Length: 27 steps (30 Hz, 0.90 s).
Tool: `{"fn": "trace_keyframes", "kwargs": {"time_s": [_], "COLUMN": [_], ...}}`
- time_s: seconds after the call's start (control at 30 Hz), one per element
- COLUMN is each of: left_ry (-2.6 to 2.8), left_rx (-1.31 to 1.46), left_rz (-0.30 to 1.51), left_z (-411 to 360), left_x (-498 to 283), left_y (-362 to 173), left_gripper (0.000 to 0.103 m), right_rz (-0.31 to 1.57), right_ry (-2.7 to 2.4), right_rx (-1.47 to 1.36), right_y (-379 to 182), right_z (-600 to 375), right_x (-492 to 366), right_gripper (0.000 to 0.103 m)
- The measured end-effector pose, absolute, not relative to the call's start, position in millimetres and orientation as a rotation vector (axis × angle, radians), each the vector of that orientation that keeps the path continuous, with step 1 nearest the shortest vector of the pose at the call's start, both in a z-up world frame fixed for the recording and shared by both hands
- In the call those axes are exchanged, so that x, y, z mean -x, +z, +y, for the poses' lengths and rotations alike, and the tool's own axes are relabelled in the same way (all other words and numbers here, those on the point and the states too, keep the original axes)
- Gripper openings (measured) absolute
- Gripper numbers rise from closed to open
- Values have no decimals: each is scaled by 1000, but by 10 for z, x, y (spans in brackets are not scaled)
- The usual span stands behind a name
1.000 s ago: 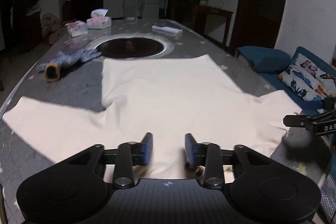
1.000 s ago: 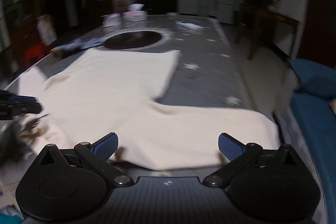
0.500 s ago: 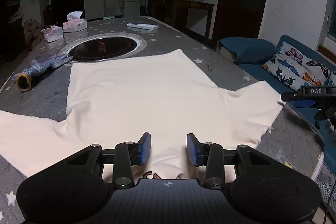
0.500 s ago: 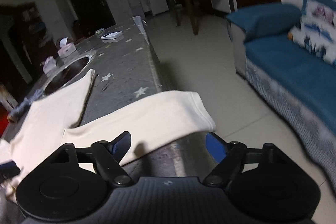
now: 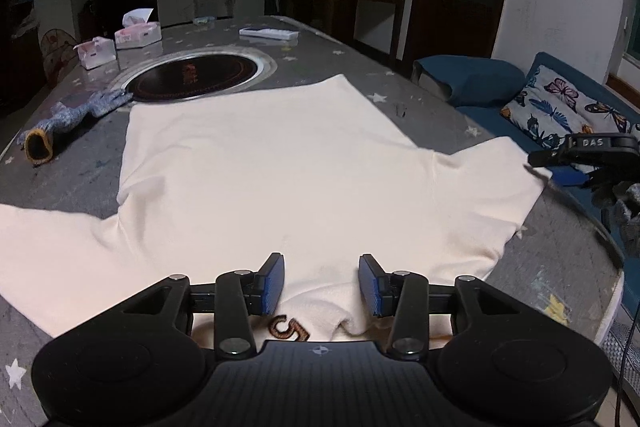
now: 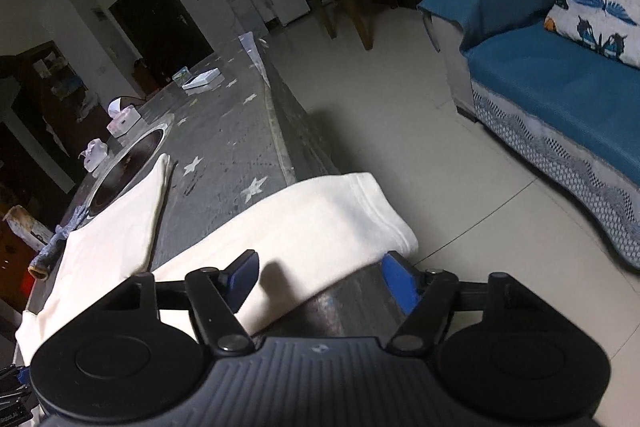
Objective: Fold clothes
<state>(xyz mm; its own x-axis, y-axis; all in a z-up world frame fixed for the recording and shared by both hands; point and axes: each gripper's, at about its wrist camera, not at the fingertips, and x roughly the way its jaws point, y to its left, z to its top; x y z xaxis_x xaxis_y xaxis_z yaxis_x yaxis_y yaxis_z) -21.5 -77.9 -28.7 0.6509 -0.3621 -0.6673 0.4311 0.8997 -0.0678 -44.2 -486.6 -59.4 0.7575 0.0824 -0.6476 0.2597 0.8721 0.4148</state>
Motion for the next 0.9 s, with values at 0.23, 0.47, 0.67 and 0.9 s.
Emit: {"fn": "trace_keyframes", "kwargs": {"time_s": [0.23, 0.47, 0.67, 0.9], "left_ry": [-441, -439, -394, -328], "left_rx": [-58, -66, -100, 11], "left_rz": [750, 744, 727, 751], "left_z": [-650, -647, -600, -311], "left_x": [172, 207, 169, -125], "left_y": [-281, -288, -269, -288], "left_gripper": [45, 46, 47, 44], "right_rz": [717, 657, 640, 644], "right_ry": [-103, -83, -121, -103], "right_rx": [-429, -656, -603, -276], "right_y": [-576, -704, -655, -409], "right_z": [-4749, -5046, -5066, -4557], "right_x": [405, 379, 407, 358], "right_gripper": [68, 52, 35, 36]}}
